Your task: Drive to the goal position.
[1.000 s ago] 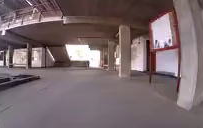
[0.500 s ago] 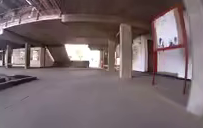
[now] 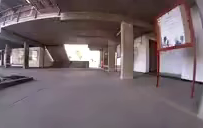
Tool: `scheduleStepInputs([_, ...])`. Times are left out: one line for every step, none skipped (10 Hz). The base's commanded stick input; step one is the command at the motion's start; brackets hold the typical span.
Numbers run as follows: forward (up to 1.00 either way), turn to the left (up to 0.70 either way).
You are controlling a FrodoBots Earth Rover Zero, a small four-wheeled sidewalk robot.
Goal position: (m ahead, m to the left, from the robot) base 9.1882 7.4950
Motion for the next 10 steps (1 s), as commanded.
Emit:
scheduleStepInputs([0.5,0.0])
scheduleStepInputs([0.5,0.0])
scheduleStepInputs([0.5,0.0])
scheduleStepInputs([0.5,0.0])
scheduleStepInputs([0.5,0.0])
scheduleStepInputs([0.5,0.0])
scheduleStepInputs([0.5,0.0])
scheduleStepInputs([0.5,0.0])
scheduleStepInputs([0.5,0.0])
scheduleStepInputs([0.5,0.0])
